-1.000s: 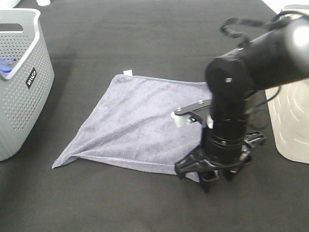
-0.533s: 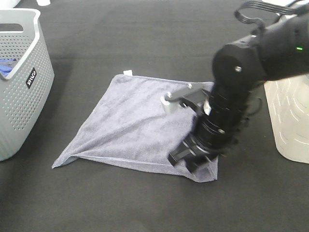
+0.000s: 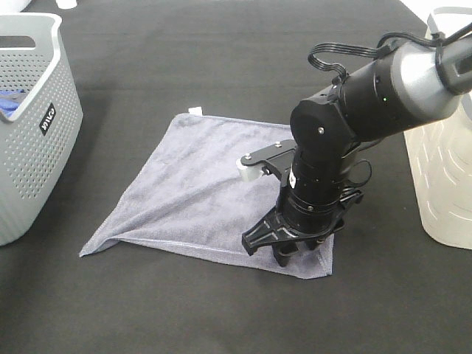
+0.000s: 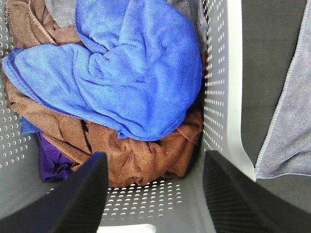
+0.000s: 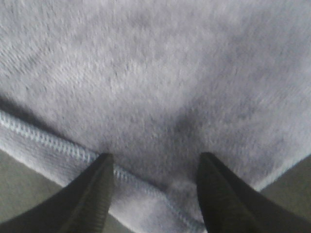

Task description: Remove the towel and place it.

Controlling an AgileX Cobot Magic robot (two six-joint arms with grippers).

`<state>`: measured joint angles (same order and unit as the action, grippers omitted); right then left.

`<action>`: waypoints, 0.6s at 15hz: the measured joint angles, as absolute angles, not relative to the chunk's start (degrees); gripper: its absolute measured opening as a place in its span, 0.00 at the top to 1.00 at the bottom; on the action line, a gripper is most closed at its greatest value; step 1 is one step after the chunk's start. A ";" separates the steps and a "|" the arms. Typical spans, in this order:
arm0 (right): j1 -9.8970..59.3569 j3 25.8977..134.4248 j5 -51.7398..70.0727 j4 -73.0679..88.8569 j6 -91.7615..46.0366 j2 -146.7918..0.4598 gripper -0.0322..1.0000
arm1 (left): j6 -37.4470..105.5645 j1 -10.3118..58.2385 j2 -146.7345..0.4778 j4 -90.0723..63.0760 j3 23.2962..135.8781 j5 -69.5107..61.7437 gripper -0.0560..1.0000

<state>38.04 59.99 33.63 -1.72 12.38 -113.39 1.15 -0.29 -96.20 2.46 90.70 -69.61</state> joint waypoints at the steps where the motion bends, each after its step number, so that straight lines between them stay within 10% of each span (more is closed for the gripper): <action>1: 38.04 59.82 34.61 -1.66 12.38 -113.39 0.50 | 1.20 -0.29 -96.20 2.46 90.70 -69.61 0.44; 9: 38.04 46.41 38.04 2.52 9.91 -101.59 0.51 | 1.49 -0.29 -96.20 2.58 90.70 -69.61 0.44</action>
<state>38.04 46.41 38.04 2.52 9.91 -101.59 1.49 -0.29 -96.20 2.58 90.70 -69.61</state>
